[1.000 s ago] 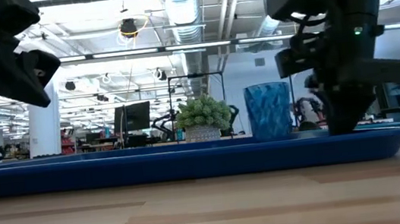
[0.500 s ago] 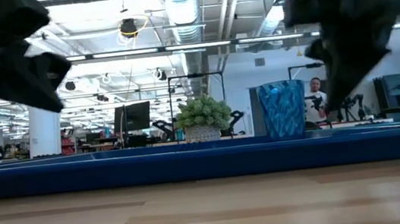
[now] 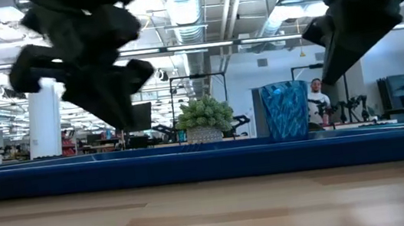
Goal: Pick and place plate/cup/fork/spoon on tray
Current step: Move the fork to the left side of the blue serving tray
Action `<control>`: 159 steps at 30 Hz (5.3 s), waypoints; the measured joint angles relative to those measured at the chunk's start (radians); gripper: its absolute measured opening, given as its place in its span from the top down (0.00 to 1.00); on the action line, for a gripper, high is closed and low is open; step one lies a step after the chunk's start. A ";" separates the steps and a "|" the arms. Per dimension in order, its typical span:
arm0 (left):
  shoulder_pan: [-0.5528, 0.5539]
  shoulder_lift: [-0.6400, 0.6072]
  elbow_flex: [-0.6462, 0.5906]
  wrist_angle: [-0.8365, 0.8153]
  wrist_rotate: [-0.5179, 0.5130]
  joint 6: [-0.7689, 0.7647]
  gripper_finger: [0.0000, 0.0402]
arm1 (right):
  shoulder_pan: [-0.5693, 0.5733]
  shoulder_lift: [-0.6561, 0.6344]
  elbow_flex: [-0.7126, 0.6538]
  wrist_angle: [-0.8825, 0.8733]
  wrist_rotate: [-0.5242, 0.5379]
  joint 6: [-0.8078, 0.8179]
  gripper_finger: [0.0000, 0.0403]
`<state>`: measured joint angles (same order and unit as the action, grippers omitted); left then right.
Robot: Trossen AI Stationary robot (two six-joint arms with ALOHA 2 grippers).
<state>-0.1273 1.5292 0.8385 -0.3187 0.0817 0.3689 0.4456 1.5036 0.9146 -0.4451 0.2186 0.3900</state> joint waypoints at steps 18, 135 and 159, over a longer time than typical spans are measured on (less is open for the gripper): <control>0.068 0.256 0.244 -0.149 -0.042 0.259 0.71 | 0.119 -0.125 0.002 -0.047 0.043 0.048 0.99; -0.061 -0.105 -0.127 -0.338 -0.366 -2.157 0.98 | 0.015 -0.131 0.002 -0.156 0.060 0.020 0.99; 0.041 0.013 -0.057 -0.324 -0.323 -1.960 0.95 | 0.018 -0.131 0.001 -0.157 0.071 0.019 0.99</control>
<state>-0.0868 1.5425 0.7820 -0.6430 -0.2411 -1.5909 0.4641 1.3724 0.9157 -0.6022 0.2893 0.4091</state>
